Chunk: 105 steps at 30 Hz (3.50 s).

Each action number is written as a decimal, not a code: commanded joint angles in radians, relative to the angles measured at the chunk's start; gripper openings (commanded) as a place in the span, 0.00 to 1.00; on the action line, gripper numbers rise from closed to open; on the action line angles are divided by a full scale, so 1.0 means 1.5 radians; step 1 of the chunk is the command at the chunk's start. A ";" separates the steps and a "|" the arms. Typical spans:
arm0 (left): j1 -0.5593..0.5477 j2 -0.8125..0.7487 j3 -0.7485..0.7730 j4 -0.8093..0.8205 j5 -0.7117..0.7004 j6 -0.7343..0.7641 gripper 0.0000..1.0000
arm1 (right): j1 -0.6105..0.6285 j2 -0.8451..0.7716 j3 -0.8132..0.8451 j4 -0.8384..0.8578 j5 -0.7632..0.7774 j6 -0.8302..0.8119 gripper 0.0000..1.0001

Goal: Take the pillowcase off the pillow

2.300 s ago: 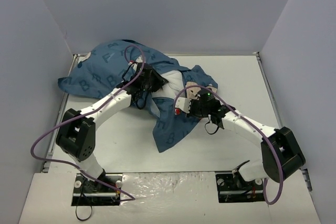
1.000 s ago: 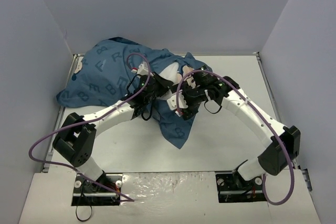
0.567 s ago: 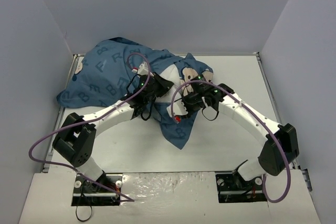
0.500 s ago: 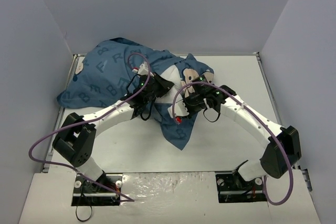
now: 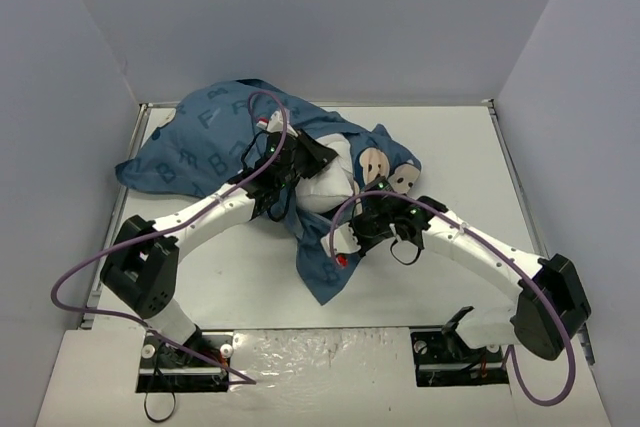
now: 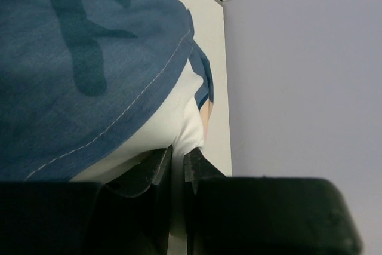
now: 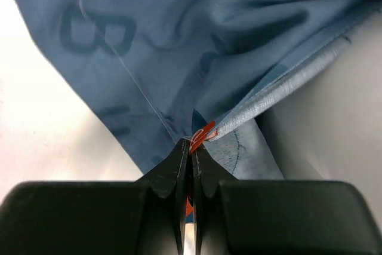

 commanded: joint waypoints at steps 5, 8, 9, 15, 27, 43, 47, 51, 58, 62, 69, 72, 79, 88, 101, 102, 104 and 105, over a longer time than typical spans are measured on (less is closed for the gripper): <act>0.041 -0.038 0.076 0.184 -0.092 -0.064 0.02 | 0.056 -0.017 -0.093 -0.030 0.000 0.092 0.00; 0.040 -0.052 0.077 0.194 -0.074 -0.070 0.02 | 0.042 0.000 -0.124 0.031 0.031 0.152 0.00; 0.039 -0.061 0.074 0.195 -0.053 -0.069 0.02 | 0.032 -0.001 -0.132 0.046 0.025 0.168 0.00; 0.038 -0.174 -0.031 0.126 0.030 -0.026 0.02 | -0.126 -0.006 -0.152 0.060 -0.048 0.200 0.00; -0.078 -0.192 -0.205 0.139 -0.001 -0.001 0.02 | -0.345 0.039 -0.046 -0.036 -0.267 0.217 0.23; -0.144 0.045 -0.118 0.236 -0.014 -0.003 0.02 | -0.332 -0.026 0.123 -0.005 -0.045 0.751 0.64; -0.149 0.058 -0.104 0.243 -0.011 -0.002 0.02 | -0.274 -0.035 0.085 0.062 0.228 0.938 0.78; -0.154 0.058 -0.107 0.247 -0.012 -0.003 0.02 | -0.248 -0.028 0.067 0.118 0.327 1.004 0.78; -0.159 0.037 -0.125 0.254 -0.018 -0.006 0.02 | -0.266 0.058 0.077 0.192 0.412 1.021 0.55; -0.157 -0.009 -0.147 0.230 -0.027 0.007 0.02 | -0.320 0.099 0.060 0.215 0.380 1.011 0.28; -0.157 -0.060 -0.158 0.199 0.003 0.015 0.02 | -0.368 0.144 0.042 0.279 0.306 0.994 0.00; -0.157 -0.095 -0.160 0.178 0.030 0.023 0.02 | -0.385 0.181 0.047 0.296 0.282 0.981 0.00; -0.144 -0.200 -0.156 0.094 0.093 0.040 0.02 | -0.455 0.318 0.087 0.300 0.172 0.990 0.00; -0.120 -0.304 -0.166 0.025 0.113 0.045 0.02 | -0.460 0.404 0.106 0.292 0.043 0.970 0.00; -0.150 -0.138 -0.101 0.164 0.173 -0.007 0.02 | -0.539 0.308 0.187 0.240 -0.156 0.916 0.36; -0.153 -0.125 -0.097 0.180 0.172 -0.009 0.02 | -0.553 0.289 0.202 0.214 -0.151 0.892 0.47; -0.161 -0.086 -0.083 0.194 0.172 -0.011 0.02 | -0.597 0.242 0.237 0.164 -0.141 0.868 0.67; -0.164 -0.073 -0.077 0.210 0.170 -0.012 0.02 | -0.610 0.228 0.271 0.146 -0.142 0.855 0.71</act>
